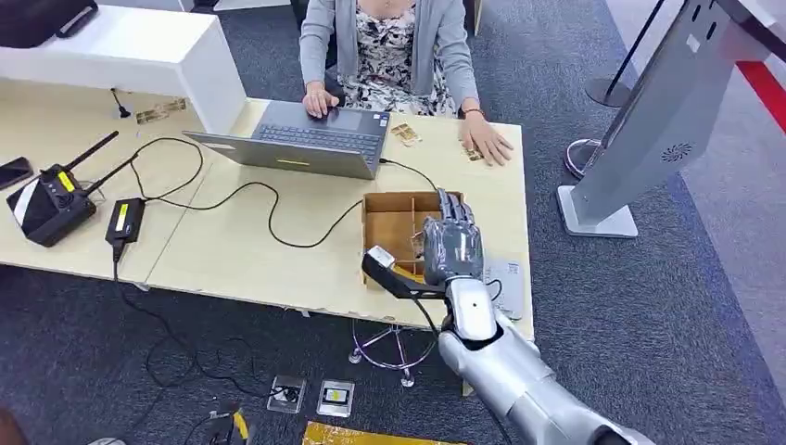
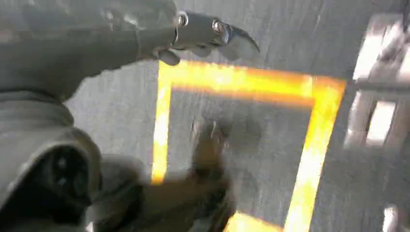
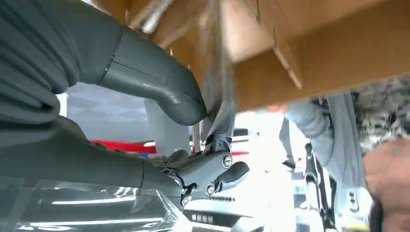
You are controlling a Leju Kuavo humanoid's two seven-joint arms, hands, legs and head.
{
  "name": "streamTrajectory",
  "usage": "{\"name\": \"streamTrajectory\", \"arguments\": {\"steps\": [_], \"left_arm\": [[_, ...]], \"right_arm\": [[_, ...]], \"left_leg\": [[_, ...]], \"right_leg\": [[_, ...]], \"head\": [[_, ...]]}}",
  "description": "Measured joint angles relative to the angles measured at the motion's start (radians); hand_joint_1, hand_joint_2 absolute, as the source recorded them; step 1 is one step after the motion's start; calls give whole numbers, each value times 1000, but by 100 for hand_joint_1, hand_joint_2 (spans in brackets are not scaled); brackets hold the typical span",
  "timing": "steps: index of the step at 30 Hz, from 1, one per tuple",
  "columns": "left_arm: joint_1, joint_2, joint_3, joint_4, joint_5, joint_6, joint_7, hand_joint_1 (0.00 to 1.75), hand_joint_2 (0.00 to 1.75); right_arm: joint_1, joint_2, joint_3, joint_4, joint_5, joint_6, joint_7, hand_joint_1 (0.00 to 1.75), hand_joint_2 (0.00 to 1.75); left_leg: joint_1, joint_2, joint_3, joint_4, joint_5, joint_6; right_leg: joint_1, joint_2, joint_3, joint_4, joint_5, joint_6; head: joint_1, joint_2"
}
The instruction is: Pass the card to the sensor for recognition and then transmit it.
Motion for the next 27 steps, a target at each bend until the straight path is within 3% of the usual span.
{"name": "streamTrajectory", "arguments": {"steps": [1,2,3,4,5,7,9,17,27], "left_arm": [[-54,-31,0,-23,-83,145,74,0,0],[-109,-60,0,-55,-172,225,184,0,0],[-155,-91,4,-105,-283,262,284,0,0],[-173,-113,13,-146,-372,267,334,0,0],[-190,-130,29,-177,-448,259,347,0,0],[-199,-162,60,-221,-550,234,327,0,0],[-196,-175,97,-253,-587,218,304,0,0],[-180,-201,222,-336,-630,206,285,0,0],[-157,-217,299,-390,-659,243,243,0,0]], "right_arm": [[-17,4,0,0,11,-4,9,175,175],[-33,13,0,0,19,-6,18,175,175],[-51,21,2,0,26,-5,27,175,175],[-64,24,2,0,33,-5,32,175,175],[-77,25,2,-1,37,-3,40,175,175],[-95,25,2,-6,40,-1,47,175,175],[-108,19,-2,-9,39,-1,50,175,175],[-131,11,-9,-9,36,-11,50,175,175],[-143,3,-10,3,0,-27,44,175,175]], "left_leg": [[0,-5,-7,1,5,1],[-1,-10,-13,1,7,1],[0,-13,-15,1,8,1],[0,-12,-15,1,8,1],[-1,-10,-14,1,8,1],[-1,-2,-13,2,8,1],[-1,4,-12,2,8,1],[0,3,-17,3,8,1],[0,3,-18,3,8,0]], "right_leg": [[0,-5,-5,1,2,1],[-1,-11,-7,2,4,3],[-1,-13,-7,3,5,2],[-1,-12,-6,3,5,2],[-1,-10,-6,3,7,1],[-1,-2,-6,3,9,1],[-2,4,-9,3,10,2],[0,2,-14,5,11,1],[0,3,-16,5,11,1]], "head": [[0,0],[0,0],[1,0],[1,0],[2,0],[2,0],[2,0],[1,0],[1,0]]}}
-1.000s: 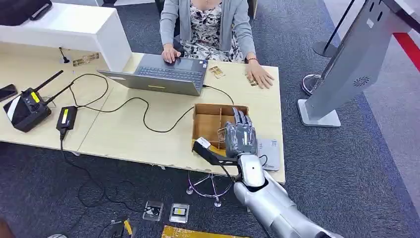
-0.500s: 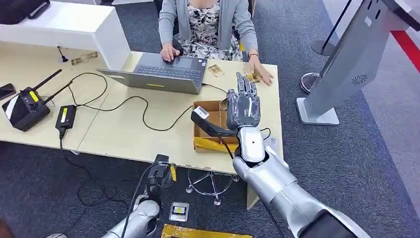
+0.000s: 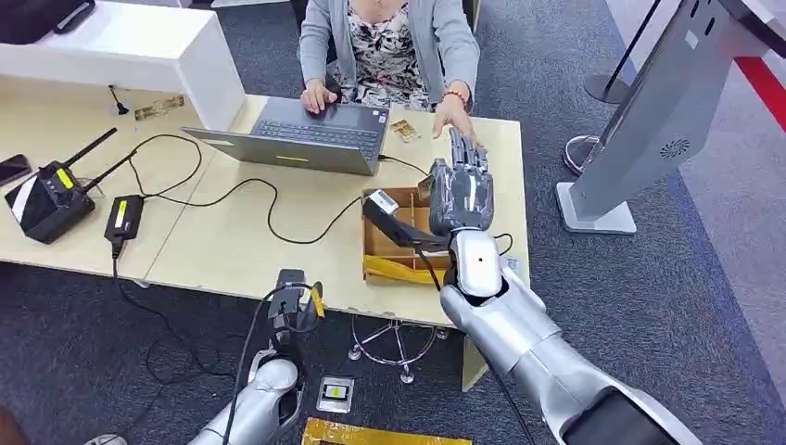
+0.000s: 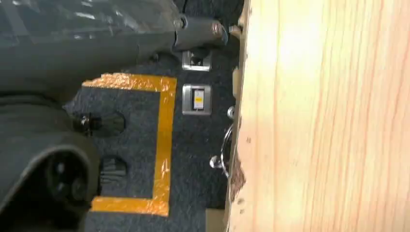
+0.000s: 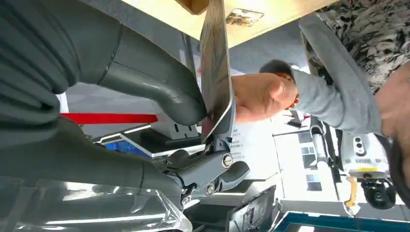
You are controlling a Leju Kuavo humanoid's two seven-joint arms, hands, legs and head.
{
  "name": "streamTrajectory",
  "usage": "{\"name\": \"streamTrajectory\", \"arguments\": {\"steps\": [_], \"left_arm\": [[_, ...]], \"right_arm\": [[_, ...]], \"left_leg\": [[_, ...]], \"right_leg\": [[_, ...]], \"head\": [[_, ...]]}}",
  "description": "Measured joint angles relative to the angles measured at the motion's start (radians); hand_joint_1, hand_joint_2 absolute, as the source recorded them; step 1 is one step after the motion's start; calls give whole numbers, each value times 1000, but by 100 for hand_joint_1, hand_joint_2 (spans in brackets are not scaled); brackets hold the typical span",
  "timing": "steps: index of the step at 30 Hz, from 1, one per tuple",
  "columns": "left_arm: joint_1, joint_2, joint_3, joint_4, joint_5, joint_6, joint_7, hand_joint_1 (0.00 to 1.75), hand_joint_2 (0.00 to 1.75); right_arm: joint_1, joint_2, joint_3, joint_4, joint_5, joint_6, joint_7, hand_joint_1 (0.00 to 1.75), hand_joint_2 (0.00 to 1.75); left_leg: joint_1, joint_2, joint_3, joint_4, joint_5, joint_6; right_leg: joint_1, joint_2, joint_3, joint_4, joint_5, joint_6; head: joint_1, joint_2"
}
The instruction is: Pass the card to the sensor for recognition and then transmit it.
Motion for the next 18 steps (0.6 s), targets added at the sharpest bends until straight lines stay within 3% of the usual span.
{"name": "streamTrajectory", "arguments": {"steps": [13,16,18], "left_arm": [[23,-23,29,-45,-14,7,-7,0,0],[26,-27,32,-51,23,5,-25,0,0],[40,-35,43,-60,108,-24,-68,0,0]], "right_arm": [[-76,-24,-2,42,-2,46,35,175,175],[-89,-28,-2,52,-4,47,35,175,175],[-95,-30,-3,63,-7,54,43,175,175]], "left_leg": [[0,0,-1,0,0,0],[0,0,-1,0,0,0],[0,0,-2,0,0,0]], "right_leg": [[0,0,-1,0,0,0],[0,0,-1,0,0,0],[0,0,0,0,0,0]], "head": [[0,0],[0,0],[0,0]]}}
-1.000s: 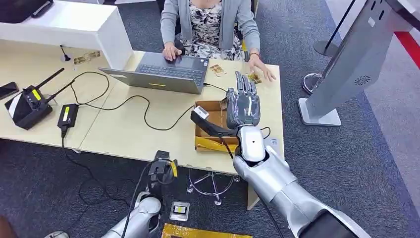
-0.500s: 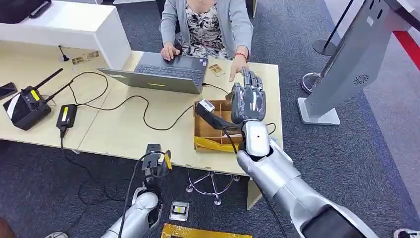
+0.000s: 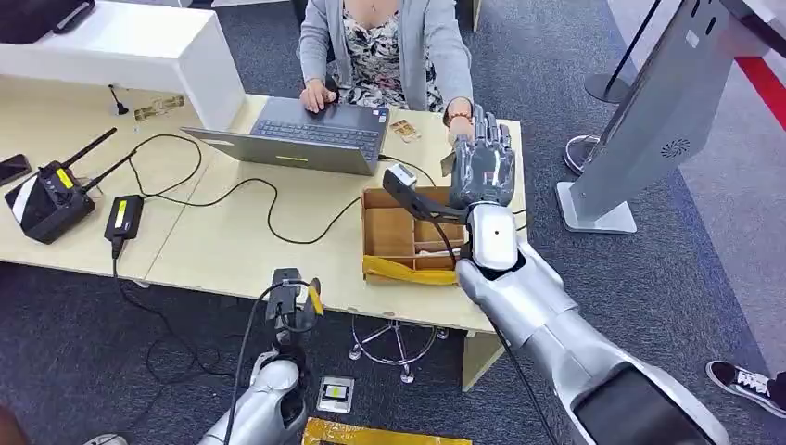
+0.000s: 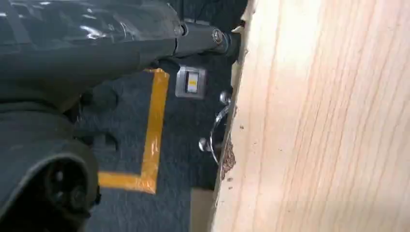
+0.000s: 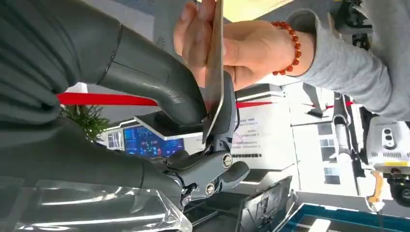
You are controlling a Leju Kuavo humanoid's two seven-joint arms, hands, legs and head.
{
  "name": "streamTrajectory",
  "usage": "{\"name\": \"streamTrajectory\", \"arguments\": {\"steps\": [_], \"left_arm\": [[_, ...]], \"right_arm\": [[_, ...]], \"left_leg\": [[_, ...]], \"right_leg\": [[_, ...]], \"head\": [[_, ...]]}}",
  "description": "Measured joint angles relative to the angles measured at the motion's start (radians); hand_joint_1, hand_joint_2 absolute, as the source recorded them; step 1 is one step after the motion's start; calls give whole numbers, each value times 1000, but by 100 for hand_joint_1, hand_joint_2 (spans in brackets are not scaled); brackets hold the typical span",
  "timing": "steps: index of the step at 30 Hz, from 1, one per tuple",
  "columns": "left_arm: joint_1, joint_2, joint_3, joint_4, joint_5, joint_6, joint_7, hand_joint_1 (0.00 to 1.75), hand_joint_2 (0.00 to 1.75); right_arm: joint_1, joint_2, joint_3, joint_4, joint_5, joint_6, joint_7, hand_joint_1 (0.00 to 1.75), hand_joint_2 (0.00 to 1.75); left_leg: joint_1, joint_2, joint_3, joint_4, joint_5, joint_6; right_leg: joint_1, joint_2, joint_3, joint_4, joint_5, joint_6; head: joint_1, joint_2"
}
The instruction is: Pass the card to the sensor for recognition and then transmit it.
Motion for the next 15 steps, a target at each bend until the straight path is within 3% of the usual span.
{"name": "streamTrajectory", "arguments": {"steps": [2,4,5,6,8,9,15], "left_arm": [[65,39,28,28,148,-118,-63,0,0],[145,105,48,101,241,-291,-184,0,0],[180,149,62,139,268,-339,-238,0,0],[221,173,71,199,294,-381,-284,0,0],[270,223,89,258,313,-381,-292,0,0],[274,235,96,284,314,-377,-278,0,0],[279,251,121,373,336,-351,-224,0,0]], "right_arm": [[-3,-23,-6,5,-2,20,23,175,175],[-4,-48,-13,5,-1,45,6,175,175],[-6,-59,-18,5,0,49,-11,175,175],[-9,-67,-23,7,0,50,-31,175,175],[-24,-84,-29,17,-7,50,-57,173,175],[-31,-84,-29,27,-10,48,-66,0,0],[-42,-81,-29,61,-56,31,-125,0,0]], "left_leg": [[0,0,2,-1,-1,-1],[1,4,4,-1,-3,-3],[2,7,4,-1,-4,-4],[2,9,3,0,-4,-4],[1,9,-1,0,-4,-4],[2,4,-2,0,-3,-4],[3,-1,-3,0,-2,-5]], "right_leg": [[0,0,2,0,-1,-1],[1,4,2,0,-2,-2],[2,7,0,0,-3,-3],[3,9,-2,1,-3,-3],[2,9,-7,1,-3,-3],[2,3,-7,2,-3,-3],[3,-2,-5,2,-4,-5]], "head": [[1,0],[2,0],[-1,0],[1,0],[-2,0],[-2,0],[0,0]]}}
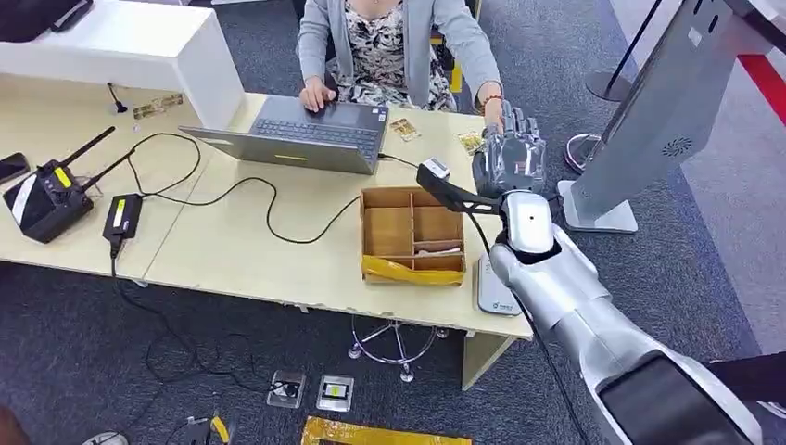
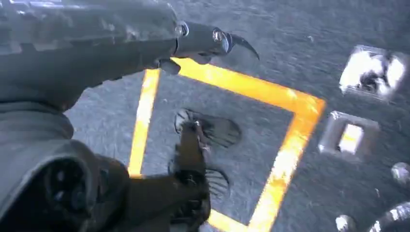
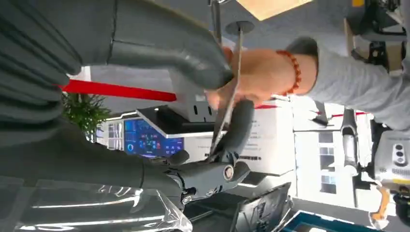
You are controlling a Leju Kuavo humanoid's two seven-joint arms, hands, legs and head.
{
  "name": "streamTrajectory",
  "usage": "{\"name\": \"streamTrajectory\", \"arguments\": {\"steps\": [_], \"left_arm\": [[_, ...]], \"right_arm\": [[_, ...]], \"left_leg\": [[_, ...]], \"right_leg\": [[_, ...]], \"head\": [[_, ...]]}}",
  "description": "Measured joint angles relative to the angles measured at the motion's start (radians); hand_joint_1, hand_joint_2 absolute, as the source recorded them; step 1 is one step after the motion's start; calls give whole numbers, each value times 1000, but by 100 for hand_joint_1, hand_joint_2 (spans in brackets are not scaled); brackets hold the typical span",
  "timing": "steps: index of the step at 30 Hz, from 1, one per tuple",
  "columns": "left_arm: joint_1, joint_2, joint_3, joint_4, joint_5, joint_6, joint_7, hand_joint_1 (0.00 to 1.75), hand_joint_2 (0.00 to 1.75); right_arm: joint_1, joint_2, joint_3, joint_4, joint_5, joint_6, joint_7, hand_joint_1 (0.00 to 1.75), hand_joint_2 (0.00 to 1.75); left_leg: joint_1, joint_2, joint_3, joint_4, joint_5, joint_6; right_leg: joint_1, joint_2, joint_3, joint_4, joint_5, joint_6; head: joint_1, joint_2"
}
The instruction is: Pass the card to the sensor for recognition and then transmit it.
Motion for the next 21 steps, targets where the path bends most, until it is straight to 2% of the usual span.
{"name": "streamTrajectory", "arguments": {"steps": [4,10,14,21], "left_arm": [[-1,11,12,28,7,-11,-4,0,0],[0,11,19,57,21,25,-39,0,0],[0,12,21,70,22,24,-18,0,0],[1,11,21,83,54,24,10,0,0]], "right_arm": [[-3,-1,1,26,-13,9,-5,0,0],[-34,-22,2,60,-27,56,19,0,0],[-38,-64,1,76,-90,39,24,0,0],[-35,-163,-38,113,-298,23,58,0,0]], "left_leg": [[0,0,0,0,0,0],[0,0,1,0,0,0],[-1,0,1,1,0,0],[-1,0,2,1,0,0]], "right_leg": [[-1,0,0,0,0,0],[0,0,0,0,0,0],[-1,0,0,0,0,0],[-1,0,0,-1,1,0]], "head": [[0,0],[0,0],[0,0],[0,0]]}}
